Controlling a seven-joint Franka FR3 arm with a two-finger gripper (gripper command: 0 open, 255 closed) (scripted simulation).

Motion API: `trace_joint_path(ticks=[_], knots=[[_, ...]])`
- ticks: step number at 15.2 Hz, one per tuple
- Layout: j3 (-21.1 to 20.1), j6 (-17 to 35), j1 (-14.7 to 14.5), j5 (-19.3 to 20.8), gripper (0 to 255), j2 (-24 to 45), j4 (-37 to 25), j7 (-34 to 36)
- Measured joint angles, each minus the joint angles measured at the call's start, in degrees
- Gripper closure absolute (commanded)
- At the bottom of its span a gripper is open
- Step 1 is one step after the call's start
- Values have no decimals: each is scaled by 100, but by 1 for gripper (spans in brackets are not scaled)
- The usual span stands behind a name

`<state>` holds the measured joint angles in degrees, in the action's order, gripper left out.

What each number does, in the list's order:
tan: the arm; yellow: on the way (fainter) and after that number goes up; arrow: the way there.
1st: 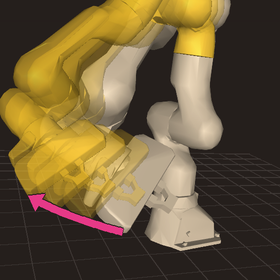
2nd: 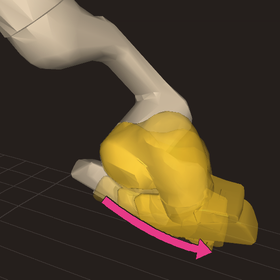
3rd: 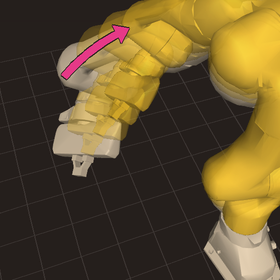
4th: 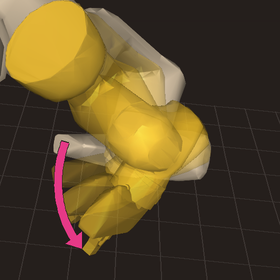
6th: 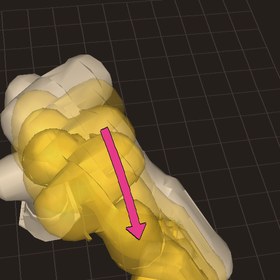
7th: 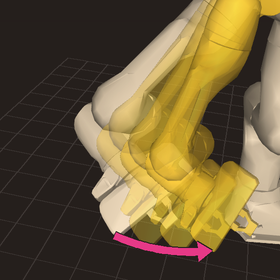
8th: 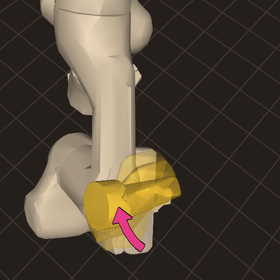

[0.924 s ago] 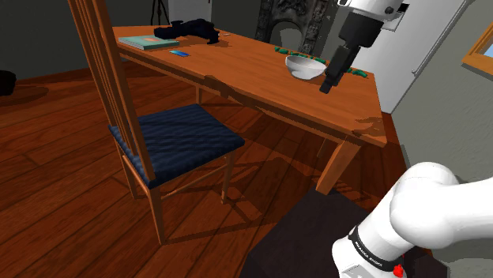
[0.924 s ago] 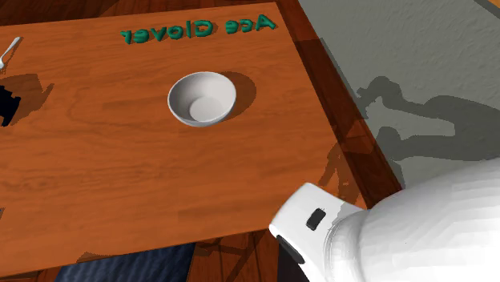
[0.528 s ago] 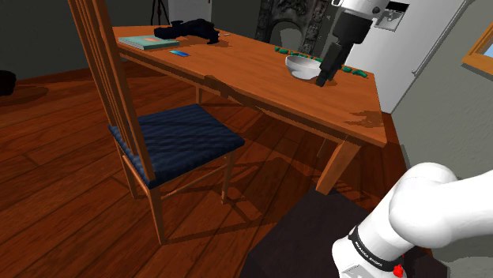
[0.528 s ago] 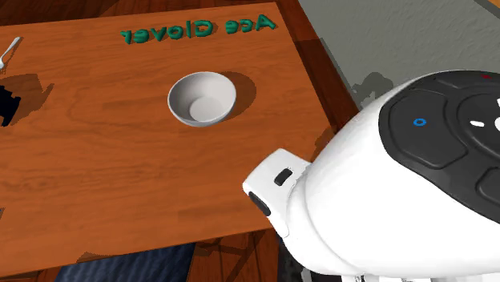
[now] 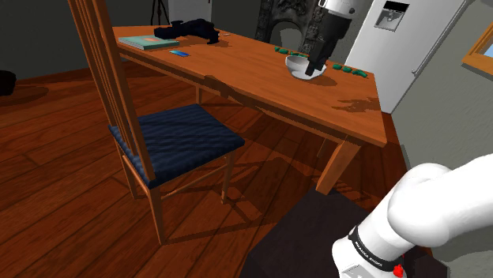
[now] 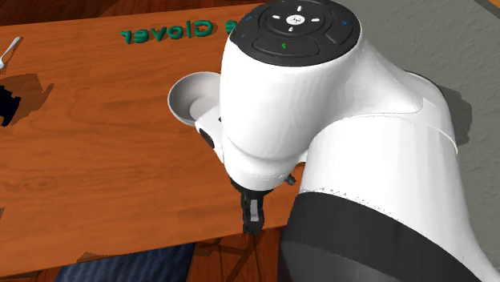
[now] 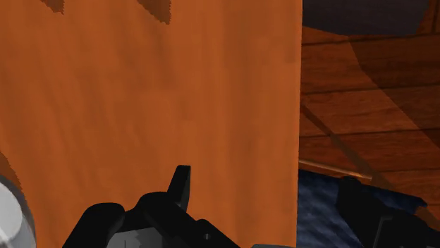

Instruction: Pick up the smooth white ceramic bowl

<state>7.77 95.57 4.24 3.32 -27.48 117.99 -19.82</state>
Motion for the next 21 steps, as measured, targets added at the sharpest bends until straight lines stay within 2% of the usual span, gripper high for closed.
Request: trace_joint_path(ticks=[9,13,18,21], knots=[[600,142,187,9,0,1736,-1676,-800],[818,140,316,-120,0,2516,-2485,-1151],[1032,-96,583,-415,0,3660,-3878,-1588],[1040,29,606,-441,0,3772,-3867,-1619]])
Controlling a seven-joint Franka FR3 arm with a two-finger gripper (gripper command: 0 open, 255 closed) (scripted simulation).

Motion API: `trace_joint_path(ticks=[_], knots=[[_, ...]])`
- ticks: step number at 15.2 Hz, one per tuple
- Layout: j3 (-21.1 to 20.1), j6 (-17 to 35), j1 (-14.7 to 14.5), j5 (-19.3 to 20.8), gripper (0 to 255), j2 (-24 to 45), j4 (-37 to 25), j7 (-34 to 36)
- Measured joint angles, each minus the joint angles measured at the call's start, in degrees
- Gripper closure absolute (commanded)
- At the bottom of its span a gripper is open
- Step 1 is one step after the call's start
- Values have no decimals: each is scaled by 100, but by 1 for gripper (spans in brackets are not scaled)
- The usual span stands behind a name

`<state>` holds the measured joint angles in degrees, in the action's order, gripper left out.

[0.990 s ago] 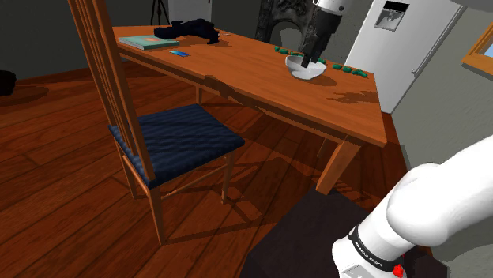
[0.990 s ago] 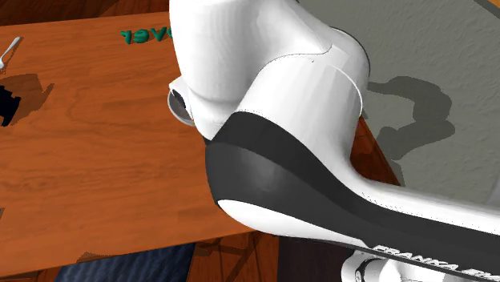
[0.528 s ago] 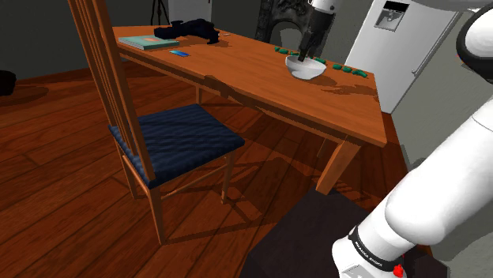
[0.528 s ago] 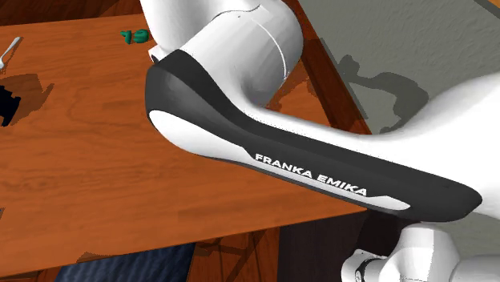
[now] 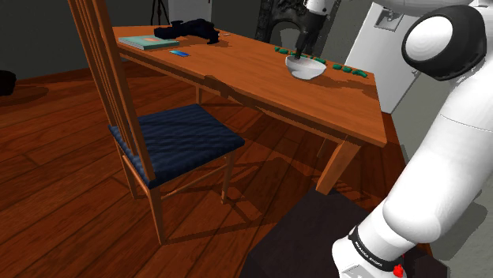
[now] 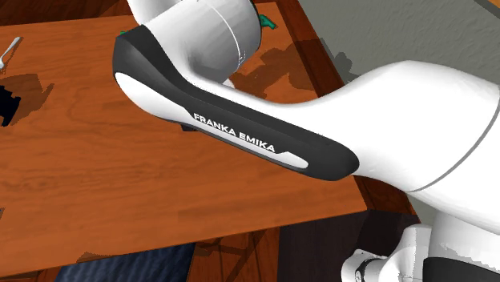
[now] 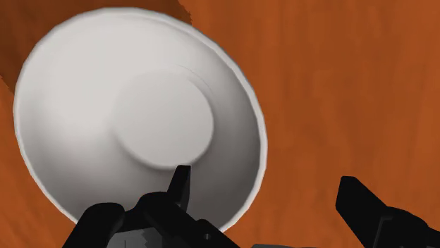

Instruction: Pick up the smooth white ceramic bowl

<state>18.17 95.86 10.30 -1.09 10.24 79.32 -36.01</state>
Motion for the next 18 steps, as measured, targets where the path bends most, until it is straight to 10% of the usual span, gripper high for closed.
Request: trace_joint_path(ticks=[5,6,18], knots=[[-8,418,-27,37,0,-103,517,23],[-9,445,-30,40,255,-111,550,26],[-9,376,-29,38,255,-103,474,28]])
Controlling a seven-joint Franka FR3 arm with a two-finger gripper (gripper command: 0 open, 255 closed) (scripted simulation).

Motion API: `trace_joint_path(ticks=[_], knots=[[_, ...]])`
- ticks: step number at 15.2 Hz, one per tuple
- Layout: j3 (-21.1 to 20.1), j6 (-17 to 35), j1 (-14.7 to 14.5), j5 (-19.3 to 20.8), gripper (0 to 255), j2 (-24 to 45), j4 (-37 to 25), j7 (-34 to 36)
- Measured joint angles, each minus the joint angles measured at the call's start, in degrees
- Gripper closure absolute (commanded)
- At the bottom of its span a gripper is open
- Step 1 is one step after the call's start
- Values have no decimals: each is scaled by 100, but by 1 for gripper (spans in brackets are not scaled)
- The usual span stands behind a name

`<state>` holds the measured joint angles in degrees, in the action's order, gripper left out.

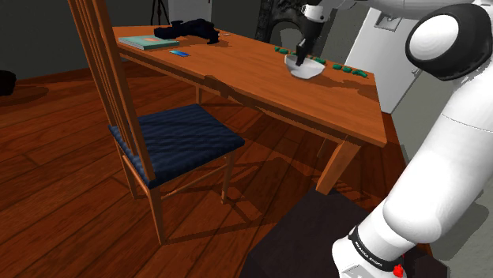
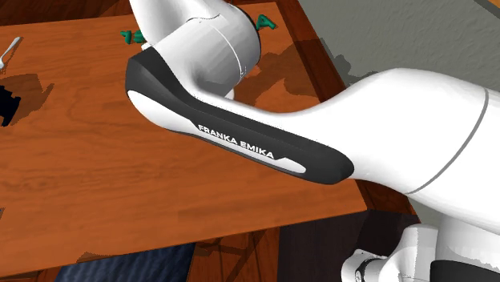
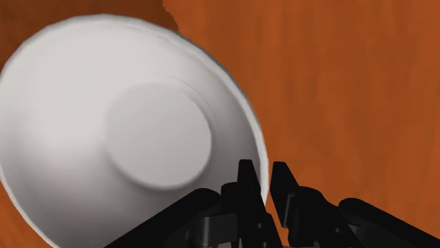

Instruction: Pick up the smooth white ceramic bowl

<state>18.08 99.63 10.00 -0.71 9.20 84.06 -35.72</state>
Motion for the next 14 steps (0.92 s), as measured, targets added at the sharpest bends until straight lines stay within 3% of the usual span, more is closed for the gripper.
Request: trace_joint_path(ticks=[14], knots=[[41,-1234,151,-172,255,476,-1691,-120]])
